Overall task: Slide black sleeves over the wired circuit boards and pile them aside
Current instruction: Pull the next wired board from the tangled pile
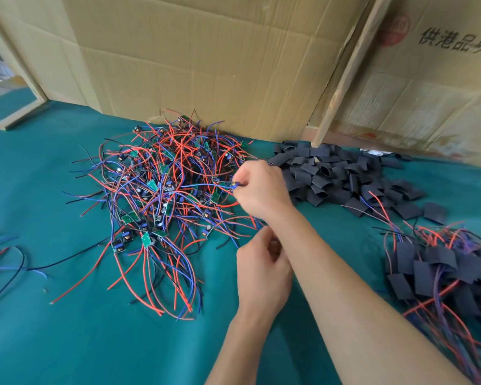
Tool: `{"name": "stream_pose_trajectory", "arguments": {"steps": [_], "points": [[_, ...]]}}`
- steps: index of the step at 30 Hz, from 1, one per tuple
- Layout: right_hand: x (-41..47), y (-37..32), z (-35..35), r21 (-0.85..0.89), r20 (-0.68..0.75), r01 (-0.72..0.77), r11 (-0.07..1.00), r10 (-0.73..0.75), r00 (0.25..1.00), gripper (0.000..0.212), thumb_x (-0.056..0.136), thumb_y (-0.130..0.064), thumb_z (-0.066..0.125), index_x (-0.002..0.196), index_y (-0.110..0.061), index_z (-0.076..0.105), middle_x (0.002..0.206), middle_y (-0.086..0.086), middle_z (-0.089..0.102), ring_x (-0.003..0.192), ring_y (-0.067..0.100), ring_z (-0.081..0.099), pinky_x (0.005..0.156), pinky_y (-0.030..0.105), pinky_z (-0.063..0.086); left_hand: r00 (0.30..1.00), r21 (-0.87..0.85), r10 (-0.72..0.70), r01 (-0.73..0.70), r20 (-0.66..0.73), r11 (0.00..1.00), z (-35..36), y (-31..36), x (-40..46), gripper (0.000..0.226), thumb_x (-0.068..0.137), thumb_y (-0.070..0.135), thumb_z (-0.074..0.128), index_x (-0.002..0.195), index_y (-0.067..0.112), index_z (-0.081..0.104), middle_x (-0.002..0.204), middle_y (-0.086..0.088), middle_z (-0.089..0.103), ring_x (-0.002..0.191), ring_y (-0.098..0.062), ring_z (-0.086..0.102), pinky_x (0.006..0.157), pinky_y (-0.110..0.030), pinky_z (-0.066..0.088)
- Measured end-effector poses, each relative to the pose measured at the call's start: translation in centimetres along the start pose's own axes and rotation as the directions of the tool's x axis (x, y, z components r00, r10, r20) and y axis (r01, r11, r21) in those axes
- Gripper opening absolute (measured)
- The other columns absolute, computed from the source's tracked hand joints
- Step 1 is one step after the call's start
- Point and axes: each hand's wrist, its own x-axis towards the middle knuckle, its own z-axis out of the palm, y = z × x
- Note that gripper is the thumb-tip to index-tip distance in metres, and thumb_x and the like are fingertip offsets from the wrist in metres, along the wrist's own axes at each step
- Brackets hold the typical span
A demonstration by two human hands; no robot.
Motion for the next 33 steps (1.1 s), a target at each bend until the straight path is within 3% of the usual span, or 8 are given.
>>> {"name": "stream_pose_trajectory", "arguments": {"steps": [5,10,13,18,21,24,27,33], "points": [[-1.9,2.4,-4.6,0.377,-0.059,-0.066,0.924,0.095,0.994,0.018,0.079,-0.003,0.072,0.08,-0.021,0.07,0.076,-0.003,0.075,0.072,0.014,0.07,0.072,0.03,0.054,0.997,-0.175,-0.057,0.047,-0.056,0.983,0.0,0.4,-0.2,0.012,0.086,0.011,0.059,0.084,0.023,0.064,0.069,0.0,0.065,0.062,-0.022,0.062,0.06,-0.038,0.054],[-5.2,4.2,-9.0,0.598,0.03,-0.086,0.797,0.085,0.996,0.017,0.078,0.001,0.081,0.086,-0.007,0.069,0.07,0.008,0.074,0.059,0.018,0.07,0.052,0.026,0.054,0.984,-0.446,-0.177,0.144,-0.034,0.884,-0.5,0.9,0.2,0.013,0.103,0.013,0.054,0.101,0.016,0.067,0.089,-0.008,0.073,0.071,-0.018,0.07,0.05,-0.028,0.052],[-7.4,4.4,-8.3,0.421,0.137,-0.064,0.905,0.006,0.991,0.018,0.073,-0.005,0.086,0.081,-0.012,0.072,0.072,0.006,0.075,0.056,0.019,0.068,0.054,0.029,0.055,0.988,-0.457,-0.151,0.147,0.027,0.877,-0.8,1.2,0.4,0.028,0.109,0.023,0.044,0.11,0.013,0.07,0.093,-0.005,0.077,0.078,-0.017,0.074,0.054,-0.029,0.056],[-8.1,5.0,-7.8,0.211,0.383,-0.003,0.978,-0.08,0.92,0.018,0.067,-0.019,0.075,0.083,-0.025,0.078,0.076,-0.002,0.077,0.066,0.02,0.07,0.075,0.035,0.057,0.994,-0.322,-0.105,0.1,0.003,0.941,-0.6,0.6,0.3,0.027,0.107,0.014,0.05,0.094,0.013,0.074,0.083,-0.003,0.076,0.067,-0.013,0.066,0.06,-0.025,0.052],[-5.7,6.4,-8.1,0.161,0.148,-0.032,0.986,0.007,0.989,0.009,0.072,-0.023,0.077,0.076,-0.031,0.079,0.069,-0.012,0.074,0.062,0.001,0.063,0.071,0.026,0.052,0.985,-0.39,-0.171,0.149,-0.024,0.909,-0.3,0.6,0.3,0.021,0.104,0.008,0.053,0.096,0.011,0.071,0.083,-0.003,0.076,0.073,-0.018,0.074,0.06,-0.024,0.055],[-2.3,7.0,-7.4,0.033,-0.146,-0.077,0.996,0.081,0.986,0.009,0.08,-0.02,0.075,0.085,-0.026,0.074,0.075,-0.011,0.073,0.076,0.003,0.066,0.079,0.025,0.052,0.981,-0.421,-0.189,0.157,-0.035,0.894,-0.1,0.6,0.3,0.023,0.102,0.002,0.052,0.097,0.013,0.071,0.084,-0.003,0.077,0.074,-0.02,0.075,0.066,-0.024,0.057],[0.4,7.0,-5.6,-0.172,-0.137,-0.12,0.978,0.097,0.986,0.032,0.084,-0.036,0.076,0.113,-0.023,0.067,0.113,0.0,0.069,0.11,0.026,0.062,0.084,0.035,0.048,0.973,-0.467,-0.228,0.191,-0.023,0.863,-0.2,0.4,0.4,0.032,0.098,-0.008,0.047,0.098,0.012,0.072,0.082,-0.007,0.077,0.074,-0.022,0.075,0.069,-0.027,0.058],[2.0,7.5,-3.1,-0.303,-0.148,-0.149,0.941,0.108,0.983,0.033,0.083,-0.04,0.081,0.11,-0.025,0.067,0.118,0.01,0.066,0.11,0.036,0.062,0.074,0.034,0.038,0.975,-0.517,-0.216,0.161,-0.047,0.841,-0.4,0.5,0.5,0.041,0.09,-0.017,0.043,0.102,0.009,0.073,0.09,-0.012,0.078,0.079,-0.025,0.077,0.076,-0.023,0.057]]}}
